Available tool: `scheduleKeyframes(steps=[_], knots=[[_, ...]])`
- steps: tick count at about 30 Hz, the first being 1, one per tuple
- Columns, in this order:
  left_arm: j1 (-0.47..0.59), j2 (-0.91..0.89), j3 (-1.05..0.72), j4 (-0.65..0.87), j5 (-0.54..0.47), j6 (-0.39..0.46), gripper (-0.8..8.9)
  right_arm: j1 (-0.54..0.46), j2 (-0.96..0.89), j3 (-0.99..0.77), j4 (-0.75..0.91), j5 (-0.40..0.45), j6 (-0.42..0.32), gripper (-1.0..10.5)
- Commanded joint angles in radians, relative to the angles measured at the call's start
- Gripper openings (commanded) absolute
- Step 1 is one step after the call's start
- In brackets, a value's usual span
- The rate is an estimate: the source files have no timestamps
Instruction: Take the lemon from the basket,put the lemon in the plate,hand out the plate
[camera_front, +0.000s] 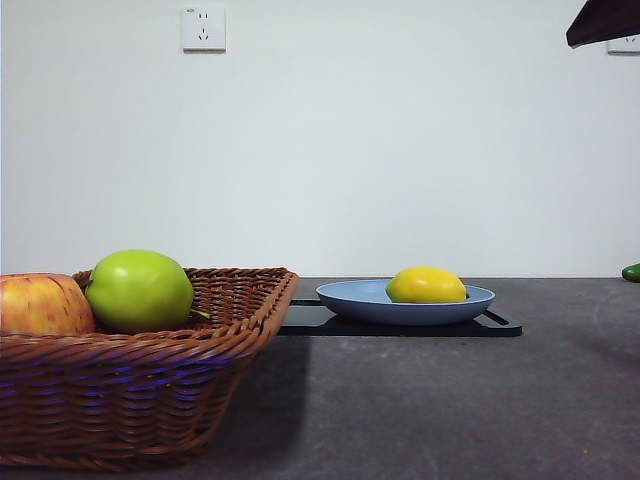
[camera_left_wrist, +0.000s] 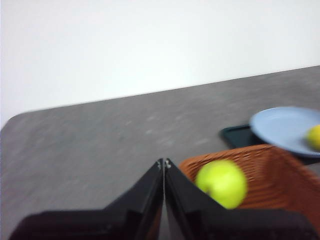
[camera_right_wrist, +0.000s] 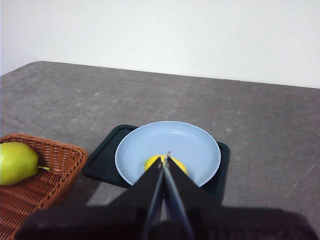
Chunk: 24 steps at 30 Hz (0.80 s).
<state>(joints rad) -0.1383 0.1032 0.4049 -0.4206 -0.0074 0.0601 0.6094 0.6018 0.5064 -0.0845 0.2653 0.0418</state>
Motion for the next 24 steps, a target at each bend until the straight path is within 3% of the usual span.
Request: scheduleKeyframes(steps=[1, 10, 24], knots=[[0.058, -0.037, -0.063, 0.049, 0.002, 0.012, 0.08, 0.006, 0.004, 0.009, 0.008, 0.003, 0.013, 0.0], [0.140, -0.090, -0.313, 0.272, 0.013, -0.034, 0.08, 0.006, 0.004, 0.009, 0.008, 0.003, 0.013, 0.0], [0.146, -0.090, -0.380, 0.212, 0.015, -0.042, 0.08, 0.006, 0.004, 0.009, 0.008, 0.003, 0.012, 0.0]])
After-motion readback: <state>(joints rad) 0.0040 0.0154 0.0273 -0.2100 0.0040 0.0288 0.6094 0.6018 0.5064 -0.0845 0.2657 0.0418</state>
